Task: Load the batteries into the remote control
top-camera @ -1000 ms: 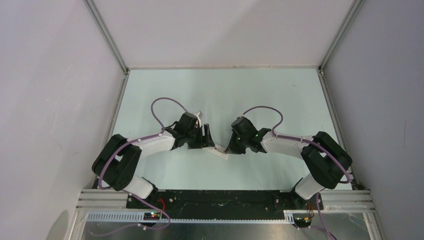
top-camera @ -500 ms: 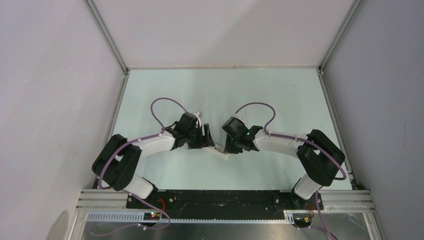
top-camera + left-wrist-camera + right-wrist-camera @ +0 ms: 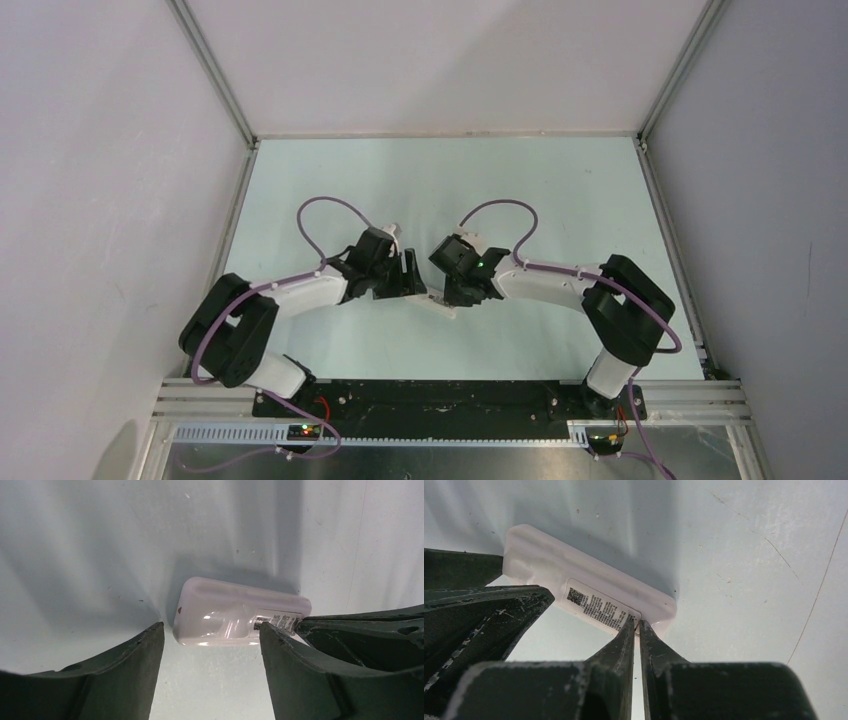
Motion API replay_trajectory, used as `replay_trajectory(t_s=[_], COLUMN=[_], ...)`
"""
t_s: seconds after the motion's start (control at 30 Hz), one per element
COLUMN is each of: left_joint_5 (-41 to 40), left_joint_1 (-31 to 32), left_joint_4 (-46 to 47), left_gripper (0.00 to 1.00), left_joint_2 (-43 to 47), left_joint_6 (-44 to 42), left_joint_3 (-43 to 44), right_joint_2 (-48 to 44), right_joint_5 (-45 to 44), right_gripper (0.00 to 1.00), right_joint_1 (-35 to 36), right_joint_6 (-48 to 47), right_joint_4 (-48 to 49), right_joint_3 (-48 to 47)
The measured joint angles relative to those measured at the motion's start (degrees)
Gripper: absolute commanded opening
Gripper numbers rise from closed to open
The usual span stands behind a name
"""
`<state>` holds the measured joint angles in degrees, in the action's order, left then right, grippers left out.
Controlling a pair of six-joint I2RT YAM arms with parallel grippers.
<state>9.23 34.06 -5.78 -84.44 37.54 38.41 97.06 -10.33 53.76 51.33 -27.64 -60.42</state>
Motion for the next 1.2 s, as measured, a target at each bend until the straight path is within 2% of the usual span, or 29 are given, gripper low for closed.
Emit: replay_trajectory(t_s=[0.63, 0.87, 1.2], left_joint_5=[-5.2, -7.1, -9.2], left_joint_1=[0.0, 0.0, -0.1], left_joint_4=[-3.8, -5.4, -8.1], left_gripper=[0.75, 0.75, 0.75], left_joint_2=[4.8, 7.6, 11.7], left_joint_6=[0.0, 0.0, 0.0], left_joint_3=[-1.0, -1.0, -1.0], right_joint_2=[2.5, 2.9, 4.7], right_joint_5=[-6.8, -8.4, -10.3], right_gripper=[0.2, 0.08, 0.07], right_joint_1=[3.5, 4.1, 5.5], right_joint_6=[-2.4, -4.6, -7.5], right_joint_4=[-3.1, -3.6, -4.3], right_joint_3=[-3.5, -4.0, -5.6])
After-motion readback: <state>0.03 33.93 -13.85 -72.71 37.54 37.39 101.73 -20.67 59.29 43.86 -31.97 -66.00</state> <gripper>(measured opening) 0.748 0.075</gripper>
